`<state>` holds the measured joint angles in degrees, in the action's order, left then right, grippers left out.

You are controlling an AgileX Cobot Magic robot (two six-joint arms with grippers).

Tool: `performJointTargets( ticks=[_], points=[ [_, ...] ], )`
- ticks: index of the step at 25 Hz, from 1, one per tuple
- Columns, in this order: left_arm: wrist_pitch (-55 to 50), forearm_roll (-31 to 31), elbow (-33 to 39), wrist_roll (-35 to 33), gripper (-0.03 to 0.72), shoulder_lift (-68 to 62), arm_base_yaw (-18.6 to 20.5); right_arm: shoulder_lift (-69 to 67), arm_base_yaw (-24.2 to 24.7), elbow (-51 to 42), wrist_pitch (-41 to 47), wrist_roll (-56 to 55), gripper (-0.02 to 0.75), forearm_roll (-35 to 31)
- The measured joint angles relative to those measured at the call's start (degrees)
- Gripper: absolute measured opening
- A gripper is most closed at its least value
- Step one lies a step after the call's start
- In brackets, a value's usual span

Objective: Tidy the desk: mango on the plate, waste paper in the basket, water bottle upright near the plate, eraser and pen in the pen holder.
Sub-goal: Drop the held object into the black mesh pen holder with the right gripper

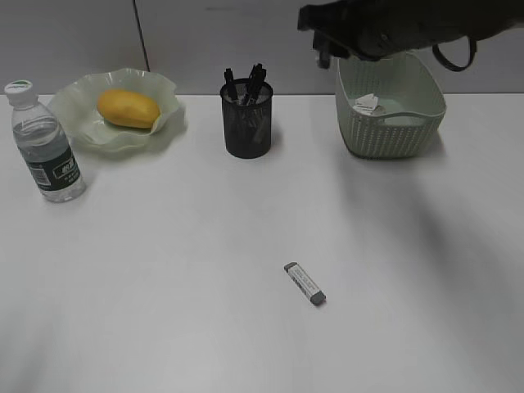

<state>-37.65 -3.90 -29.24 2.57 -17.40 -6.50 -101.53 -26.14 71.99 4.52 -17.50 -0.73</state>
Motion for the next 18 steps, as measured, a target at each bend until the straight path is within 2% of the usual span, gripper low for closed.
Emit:
performJointTargets(
  ticks=[5, 8, 18],
  points=[
    [0.0, 0.0, 0.0, 0.0, 0.301, 0.0, 0.0, -3.9, -1.6, 0.1, -12.8, 0.0, 0.171, -0.2],
    [0.0, 0.0, 0.0, 0.0, 0.301, 0.0, 0.0, -7.2, -2.5, 0.8, -17.6, 0.0, 0.170, 0.0],
    [0.0, 0.0, 0.0, 0.0, 0.301, 0.0, 0.0, -19.7, -3.8, 8.7, -20.4, 0.0, 0.171, 2.4]
  ],
)
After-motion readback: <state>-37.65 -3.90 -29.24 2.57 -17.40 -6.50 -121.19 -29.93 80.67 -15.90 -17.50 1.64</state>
